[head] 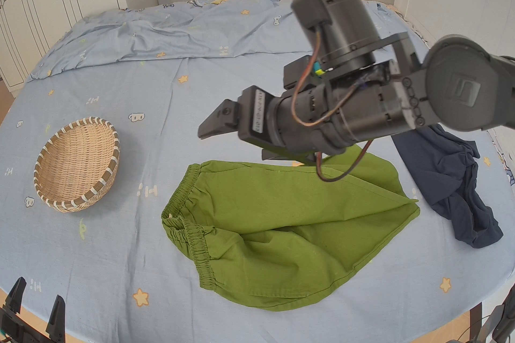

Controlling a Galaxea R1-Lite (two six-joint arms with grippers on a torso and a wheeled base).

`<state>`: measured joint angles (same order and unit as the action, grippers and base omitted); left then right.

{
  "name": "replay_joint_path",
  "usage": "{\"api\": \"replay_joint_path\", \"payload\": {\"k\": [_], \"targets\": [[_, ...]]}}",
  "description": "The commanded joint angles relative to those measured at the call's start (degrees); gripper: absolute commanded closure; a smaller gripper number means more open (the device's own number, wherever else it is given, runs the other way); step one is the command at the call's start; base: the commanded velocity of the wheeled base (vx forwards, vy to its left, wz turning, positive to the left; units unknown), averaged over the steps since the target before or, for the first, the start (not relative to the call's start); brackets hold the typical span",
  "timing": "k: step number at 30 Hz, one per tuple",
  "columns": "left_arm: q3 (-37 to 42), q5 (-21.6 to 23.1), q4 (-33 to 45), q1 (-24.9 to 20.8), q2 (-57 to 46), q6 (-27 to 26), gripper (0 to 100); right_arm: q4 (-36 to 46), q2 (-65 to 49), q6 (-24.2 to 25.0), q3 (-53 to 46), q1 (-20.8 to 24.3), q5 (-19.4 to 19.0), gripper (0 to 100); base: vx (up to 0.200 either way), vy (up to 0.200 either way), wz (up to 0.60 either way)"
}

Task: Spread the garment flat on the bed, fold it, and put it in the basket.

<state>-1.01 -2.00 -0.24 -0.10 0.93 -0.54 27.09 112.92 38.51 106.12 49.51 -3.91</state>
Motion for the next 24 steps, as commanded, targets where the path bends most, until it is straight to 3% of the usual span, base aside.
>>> {"api": "replay_joint_path", "payload": {"k": [1, 3, 4, 5, 8, 9, 14, 20, 21, 24], "targets": [[1.01, -0.02, -0.02, 0.01, -0.93, 0.01, 0, -2.04, -16.77, -0.63, -14.10, -9.69, -4.88, 0, 0.000, 0.000, 0.00], [1.01, -0.02, -0.02, 0.01, -0.93, 0.01, 0, -4.06, -22.83, -0.54, -19.81, -14.44, -8.92, 0, 0.000, 0.000, 0.00], [1.01, -0.02, -0.02, 0.01, -0.93, 0.01, 0, -4.06, -22.83, -0.54, -19.81, -14.44, -8.92, 0, 0.000, 0.000, 0.00], [1.01, -0.02, -0.02, 0.01, -0.93, 0.01, 0, -7.05, -28.02, -0.54, -26.05, -19.62, -13.14, 0, 0.000, 0.000, 0.00], [1.01, -0.02, -0.02, 0.01, -0.93, 0.01, 0, -9.51, -30.83, -0.37, -30.01, -22.70, -15.42, 0, 0.000, 0.000, 0.00], [1.01, -0.02, -0.02, 0.01, -0.93, 0.01, 0, -16.80, -36.02, 0.16, -39.32, -27.71, -19.64, 0, 0.000, 0.000, 0.00], [1.01, 0.24, -0.02, 0.01, -0.93, -0.61, 0, -27.53, -41.11, 0.34, -51.80, -32.02, -21.31, 0, 0.000, 0.000, 0.00], [-0.31, -0.02, -1.25, 0.10, -0.93, -2.10, 0, -28.93, -45.60, -0.01, -56.90, -33.07, -21.05, 0, 0.000, 0.000, 0.00], [-10.59, 0.51, -1.43, -0.52, -0.57, 0.54, 0, -28.93, -46.92, -0.19, -58.04, -32.98, -21.05, 0, 0.000, 0.000, 0.00], [-25.71, 3.05, 7.01, -3.42, 8.04, 9.68, 0, -29.11, -47.44, -0.45, -58.57, -32.89, -20.87, 0, 0.000, 0.000, 0.00]]}}
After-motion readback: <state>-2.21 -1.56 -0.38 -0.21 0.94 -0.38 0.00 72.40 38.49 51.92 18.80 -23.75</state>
